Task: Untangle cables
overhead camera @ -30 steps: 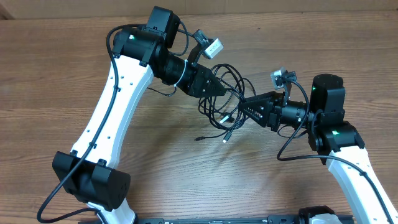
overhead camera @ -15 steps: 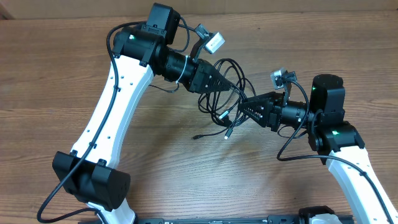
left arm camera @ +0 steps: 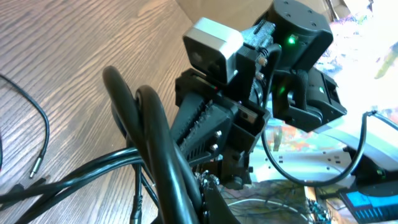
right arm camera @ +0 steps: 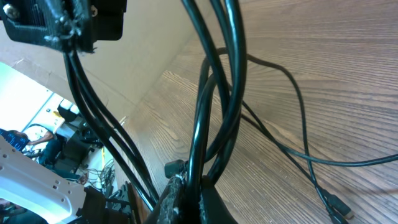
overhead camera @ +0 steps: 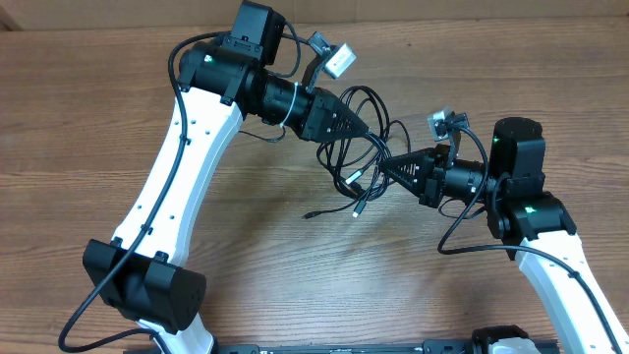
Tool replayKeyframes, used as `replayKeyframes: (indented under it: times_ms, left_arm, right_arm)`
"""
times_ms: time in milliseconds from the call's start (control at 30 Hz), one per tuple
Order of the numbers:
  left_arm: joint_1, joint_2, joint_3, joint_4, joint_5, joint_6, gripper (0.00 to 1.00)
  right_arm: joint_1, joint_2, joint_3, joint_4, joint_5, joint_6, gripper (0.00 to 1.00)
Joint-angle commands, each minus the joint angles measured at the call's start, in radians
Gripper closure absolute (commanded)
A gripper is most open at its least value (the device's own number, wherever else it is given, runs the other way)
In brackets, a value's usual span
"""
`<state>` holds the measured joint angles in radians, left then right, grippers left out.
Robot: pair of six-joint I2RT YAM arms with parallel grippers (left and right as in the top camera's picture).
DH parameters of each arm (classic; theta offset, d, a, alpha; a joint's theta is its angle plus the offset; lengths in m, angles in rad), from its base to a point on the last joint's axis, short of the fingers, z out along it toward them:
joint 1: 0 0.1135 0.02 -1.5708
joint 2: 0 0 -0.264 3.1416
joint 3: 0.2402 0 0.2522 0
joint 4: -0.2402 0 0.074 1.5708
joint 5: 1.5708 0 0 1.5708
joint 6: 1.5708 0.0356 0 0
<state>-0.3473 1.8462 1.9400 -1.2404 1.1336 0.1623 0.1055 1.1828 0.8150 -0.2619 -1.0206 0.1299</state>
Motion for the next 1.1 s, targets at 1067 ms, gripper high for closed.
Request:
replayKeyframes:
  times_ms: [1067]
  left_arm:
    - [0.002, -0.01, 0.021, -0.171, -1.162, -1.772, 0.96]
  right_arm:
    - [0.0, -0.013, 0.01, -0.029, 0.06, -0.008, 0.96]
